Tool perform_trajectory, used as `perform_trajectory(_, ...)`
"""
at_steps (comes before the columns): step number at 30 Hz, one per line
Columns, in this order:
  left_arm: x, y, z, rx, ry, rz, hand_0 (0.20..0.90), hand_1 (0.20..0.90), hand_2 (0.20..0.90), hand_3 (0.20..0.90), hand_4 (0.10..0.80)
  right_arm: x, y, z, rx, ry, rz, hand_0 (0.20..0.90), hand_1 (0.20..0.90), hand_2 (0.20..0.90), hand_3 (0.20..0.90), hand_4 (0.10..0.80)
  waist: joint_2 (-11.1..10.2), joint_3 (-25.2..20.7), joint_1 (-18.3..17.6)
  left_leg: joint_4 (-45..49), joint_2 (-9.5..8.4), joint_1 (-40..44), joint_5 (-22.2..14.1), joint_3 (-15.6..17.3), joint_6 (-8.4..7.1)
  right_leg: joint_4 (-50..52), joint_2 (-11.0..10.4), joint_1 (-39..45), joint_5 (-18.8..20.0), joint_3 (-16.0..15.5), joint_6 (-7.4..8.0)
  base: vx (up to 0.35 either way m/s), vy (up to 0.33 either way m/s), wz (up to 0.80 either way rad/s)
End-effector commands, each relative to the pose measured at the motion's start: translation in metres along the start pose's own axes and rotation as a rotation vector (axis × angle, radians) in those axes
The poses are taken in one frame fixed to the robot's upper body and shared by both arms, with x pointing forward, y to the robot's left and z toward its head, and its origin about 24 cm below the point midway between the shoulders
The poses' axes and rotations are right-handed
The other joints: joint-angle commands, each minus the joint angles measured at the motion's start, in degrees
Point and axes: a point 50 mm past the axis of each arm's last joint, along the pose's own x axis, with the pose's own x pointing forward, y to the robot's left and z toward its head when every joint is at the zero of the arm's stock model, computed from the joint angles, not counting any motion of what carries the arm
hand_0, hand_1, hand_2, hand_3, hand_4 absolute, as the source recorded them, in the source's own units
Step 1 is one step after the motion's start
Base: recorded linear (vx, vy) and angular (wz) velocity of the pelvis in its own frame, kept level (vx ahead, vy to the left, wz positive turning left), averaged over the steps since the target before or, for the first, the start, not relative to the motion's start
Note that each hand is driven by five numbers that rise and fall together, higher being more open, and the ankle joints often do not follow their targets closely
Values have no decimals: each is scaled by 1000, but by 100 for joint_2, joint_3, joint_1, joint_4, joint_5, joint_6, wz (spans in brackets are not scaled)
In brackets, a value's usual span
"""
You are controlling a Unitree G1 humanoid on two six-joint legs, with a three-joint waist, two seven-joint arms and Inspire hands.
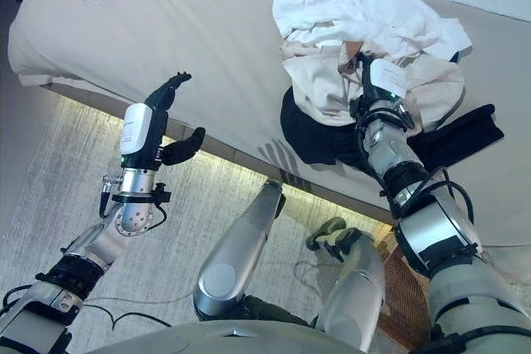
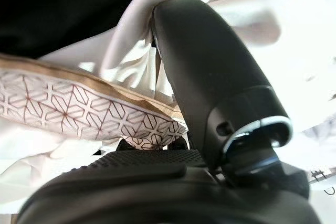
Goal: Pick up the clothes from the bed and place them into the basket
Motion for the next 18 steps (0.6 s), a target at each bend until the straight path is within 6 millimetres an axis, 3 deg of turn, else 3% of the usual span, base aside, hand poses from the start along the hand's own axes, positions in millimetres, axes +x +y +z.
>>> perform_trajectory(1, 15, 29, 19, -80, -115, 152, 900, 900, 900, 900, 800, 19, -44, 4, -38, 1, -137, 900, 900, 900, 900, 800, 82, -139, 110, 669, -408, -268, -704, 625, 589, 314, 475, -234, 325, 157, -18, 0, 0, 0)
perform_trajectory(2, 15, 30, 19, -80, -113, 150, 900, 900, 900, 900, 800, 20, -45, 4, -36, 5, -133, 900, 900, 900, 900, 800, 78, -139, 115, 707, -412, -312, -714, 627, 595, 332, 476, -280, 330, 168, -12, -10, -26, 3)
perform_trajectory(3, 15, 31, 19, -74, -109, 145, 900, 900, 900, 900, 800, 22, -49, 4, -22, 4, -131, 655, 655, 655, 615, 515, 67, -139, 121, 758, -418, -390, -729, 623, 600, 365, 481, -372, 343, 183, 5, -12, -26, 8)
perform_trajectory(4, 16, 31, 19, -66, -107, 137, 900, 900, 900, 900, 800, 23, -51, 7, -8, -14, -126, 587, 587, 587, 535, 435, 55, -139, 120, 793, -417, -435, -731, 619, 602, 380, 484, -420, 361, 187, 16, -10, -25, 10)
perform_trajectory(5, 16, 31, 18, -64, -107, 135, 900, 900, 900, 900, 800, 23, -52, 8, -7, -20, -125, 455, 455, 455, 381, 281, 49, -139, 117, 795, -414, -444, -732, 616, 597, 381, 489, -428, 363, 190, 19, 0, -34, 17)
perform_trajectory(7, 15, 31, 18, -44, -109, 125, 900, 900, 900, 900, 800, 22, -55, 11, -10, -63, -126, 300, 300, 300, 200, 100, 6, -139, 88, 767, -405, -423, -727, 603, 589, 342, 543, -407, 388, 216, 38, 7, -27, 16)
perform_trajectory(18, 8, 30, 11, -21, -76, 59, 900, 900, 900, 900, 800, 8, -45, 1, 21, -92, -144, 300, 300, 300, 200, 100, -140, -139, -63, 244, -235, 473, -705, 618, 448, -418, 689, 696, 559, 140, 63, 33, -4, -1)
